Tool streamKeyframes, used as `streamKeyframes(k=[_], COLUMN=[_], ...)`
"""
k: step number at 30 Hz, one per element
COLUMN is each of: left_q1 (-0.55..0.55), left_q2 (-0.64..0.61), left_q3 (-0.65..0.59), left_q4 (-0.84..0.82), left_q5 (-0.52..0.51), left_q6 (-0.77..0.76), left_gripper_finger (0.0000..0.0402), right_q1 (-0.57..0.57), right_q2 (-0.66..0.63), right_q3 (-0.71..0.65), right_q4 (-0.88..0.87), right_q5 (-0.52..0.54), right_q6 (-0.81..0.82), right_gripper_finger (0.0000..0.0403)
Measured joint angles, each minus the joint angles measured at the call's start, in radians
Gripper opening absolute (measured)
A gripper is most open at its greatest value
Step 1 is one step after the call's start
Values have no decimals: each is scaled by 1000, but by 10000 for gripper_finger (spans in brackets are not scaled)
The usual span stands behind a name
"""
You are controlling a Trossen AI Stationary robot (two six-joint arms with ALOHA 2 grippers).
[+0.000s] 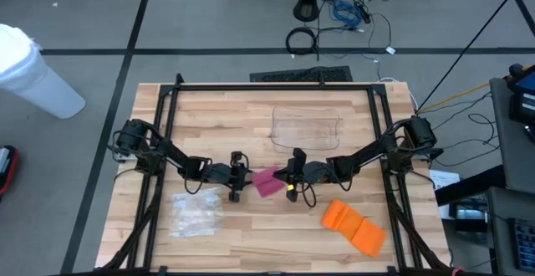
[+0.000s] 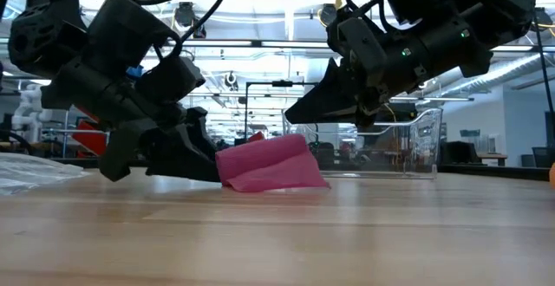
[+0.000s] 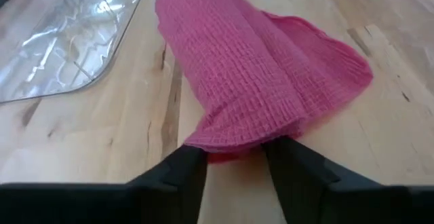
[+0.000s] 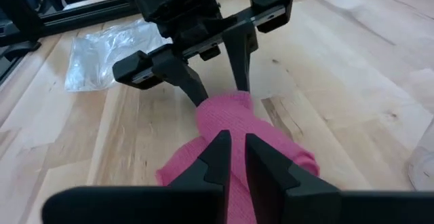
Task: Roll bandage
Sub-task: Roll the pink bandage
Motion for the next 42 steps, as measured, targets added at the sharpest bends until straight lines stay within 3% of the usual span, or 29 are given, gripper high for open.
streamKeyframes(k=[27, 31, 38, 42], left_q1=[-4, -4, -4, -4], left_q2=[-15, -49, -78, -79], left_q3=[-1, 0, 0, 0], left_q4=[17, -4, -81, -104], left_q5=[-2, 11, 21, 25], left_q6=[-26, -26, -17, -16], left_gripper_finger=[165, 130, 19, 8], right_q1=[1, 1, 1, 1], right_q2=[0, 0, 0, 0], right_q3=[0, 0, 0, 0], right_q4=[-70, -72, -73, -73], right_q5=[2, 2, 2, 2], right_q6=[53, 52, 50, 52], right_gripper_finger=[32, 23, 20, 20])
